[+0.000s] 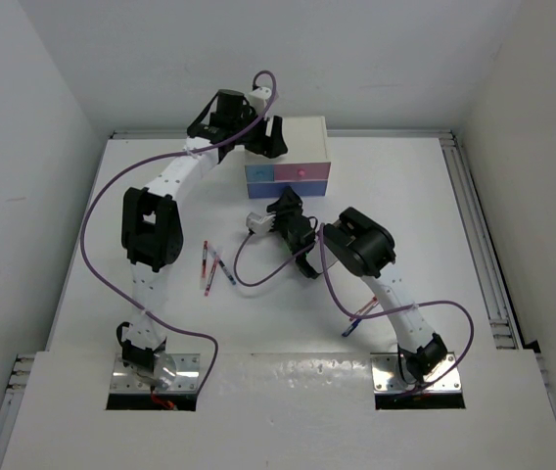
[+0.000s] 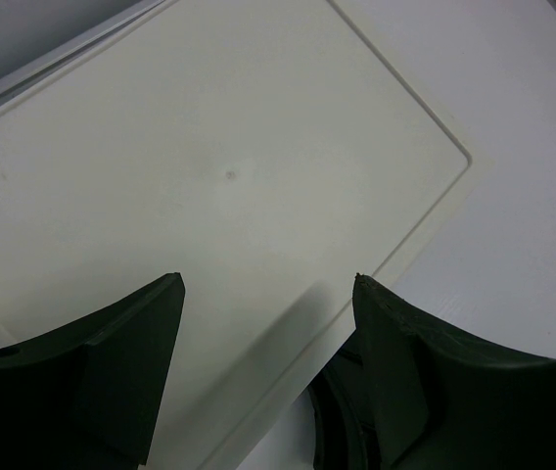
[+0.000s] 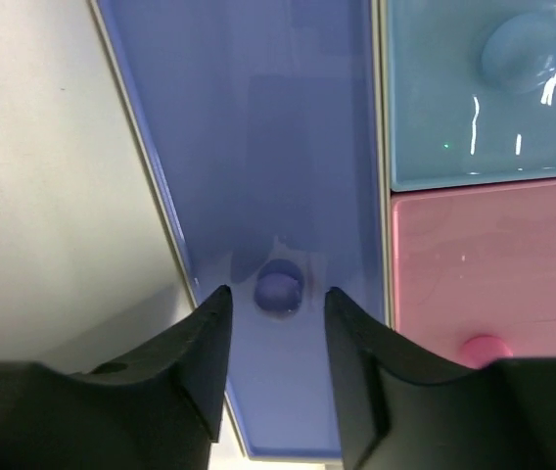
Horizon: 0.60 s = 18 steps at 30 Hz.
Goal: Sort the stationery into containers
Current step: Open the drawer
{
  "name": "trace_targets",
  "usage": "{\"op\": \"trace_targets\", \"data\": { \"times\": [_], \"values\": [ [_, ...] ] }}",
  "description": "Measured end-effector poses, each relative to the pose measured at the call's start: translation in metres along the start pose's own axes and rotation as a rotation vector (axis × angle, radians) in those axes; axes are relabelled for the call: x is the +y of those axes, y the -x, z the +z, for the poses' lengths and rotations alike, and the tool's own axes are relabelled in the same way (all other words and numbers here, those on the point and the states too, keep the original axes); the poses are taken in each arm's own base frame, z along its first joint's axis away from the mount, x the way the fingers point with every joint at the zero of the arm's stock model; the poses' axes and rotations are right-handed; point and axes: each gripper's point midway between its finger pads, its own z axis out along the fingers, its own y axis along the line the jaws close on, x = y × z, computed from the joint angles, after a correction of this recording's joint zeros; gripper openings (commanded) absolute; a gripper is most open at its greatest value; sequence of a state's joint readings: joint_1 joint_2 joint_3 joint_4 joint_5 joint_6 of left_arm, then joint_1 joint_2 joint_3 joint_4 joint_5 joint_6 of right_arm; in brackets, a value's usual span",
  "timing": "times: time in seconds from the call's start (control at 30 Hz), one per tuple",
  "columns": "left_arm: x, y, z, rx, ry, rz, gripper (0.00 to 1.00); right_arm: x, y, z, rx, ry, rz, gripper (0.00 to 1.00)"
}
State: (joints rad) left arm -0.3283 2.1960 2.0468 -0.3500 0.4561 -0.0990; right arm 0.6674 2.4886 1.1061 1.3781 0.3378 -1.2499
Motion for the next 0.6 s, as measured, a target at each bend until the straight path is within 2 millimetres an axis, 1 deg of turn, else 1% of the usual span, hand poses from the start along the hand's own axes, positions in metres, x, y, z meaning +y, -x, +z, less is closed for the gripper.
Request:
{"op": "trace_targets", "data": {
  "times": [0.27,0.3,0.5,0.53,0.6],
  "values": [
    [0.0001,0.0001,0.0008,0.000,0.000,-0.007,0.76,0.0056,-0.0008,0.0034,-0.010,0.010,-0.001,0.31],
    [0.0006,0.0004,0.0018,-0.002,0.000,-0.006,0.76,0.0053,-0.0010,0.0035,-0.010,0.009,-0.001,0.26],
    [0.0025,-0.0036,0.0054,0.005,0.000,-0.010,0.76,0.0015,-0.0007,0.0052,-0.015,-0.004,-0.003,0.12],
    [0.0024,-0.0035,0.0054,0.005,0.000,-0.010,0.76,0.0016,-0.0008,0.0052,-0.016,-0.004,-0.004,0.06],
    [0.0025,-0.0034,0.0056,0.004,0.000,-0.009,0.76,0.0018,-0.0007,0.0052,-0.017,-0.005,-0.005,0.00]
  ]
}}
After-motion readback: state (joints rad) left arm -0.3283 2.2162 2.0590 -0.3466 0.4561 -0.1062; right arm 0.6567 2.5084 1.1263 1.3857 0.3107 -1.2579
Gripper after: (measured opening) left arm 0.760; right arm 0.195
